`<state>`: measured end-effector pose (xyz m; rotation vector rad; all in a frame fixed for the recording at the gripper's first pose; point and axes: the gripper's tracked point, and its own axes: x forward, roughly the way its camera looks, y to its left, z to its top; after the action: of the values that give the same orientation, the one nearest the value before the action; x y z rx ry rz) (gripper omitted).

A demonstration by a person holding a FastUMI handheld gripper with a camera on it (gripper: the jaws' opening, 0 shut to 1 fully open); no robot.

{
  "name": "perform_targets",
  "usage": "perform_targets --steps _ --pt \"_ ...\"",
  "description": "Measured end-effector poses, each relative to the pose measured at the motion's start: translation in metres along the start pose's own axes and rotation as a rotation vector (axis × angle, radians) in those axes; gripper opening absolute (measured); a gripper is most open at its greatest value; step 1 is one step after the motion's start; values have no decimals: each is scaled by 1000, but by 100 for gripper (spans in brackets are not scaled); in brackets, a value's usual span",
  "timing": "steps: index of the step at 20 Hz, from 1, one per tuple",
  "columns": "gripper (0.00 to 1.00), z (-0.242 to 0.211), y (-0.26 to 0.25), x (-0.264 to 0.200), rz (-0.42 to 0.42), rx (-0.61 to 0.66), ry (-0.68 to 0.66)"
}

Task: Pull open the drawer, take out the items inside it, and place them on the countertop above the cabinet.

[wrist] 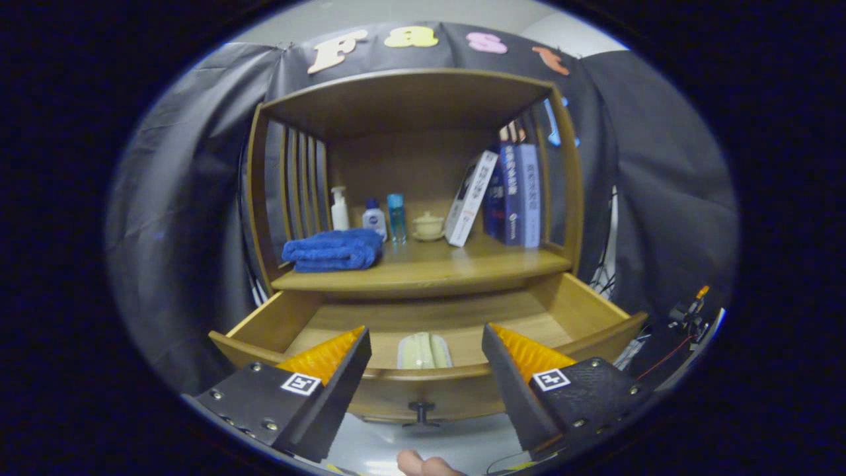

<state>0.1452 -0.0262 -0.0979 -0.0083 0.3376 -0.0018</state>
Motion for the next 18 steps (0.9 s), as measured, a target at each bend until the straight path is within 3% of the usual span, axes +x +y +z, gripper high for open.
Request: perform_targets --steps 5,11,14,15,17,18 --pt "100 -11 10 46 26 -63 160" --pt "100 -41 1 81 4 -9 337" --pt "85 -54 4 89 25 -40 408" --pt "84 -57 8 89 37 -27 425" --pt "51 -64 -8 95 -42 -47 468" --pt "35 -62 -7 95 -41 -34 469"
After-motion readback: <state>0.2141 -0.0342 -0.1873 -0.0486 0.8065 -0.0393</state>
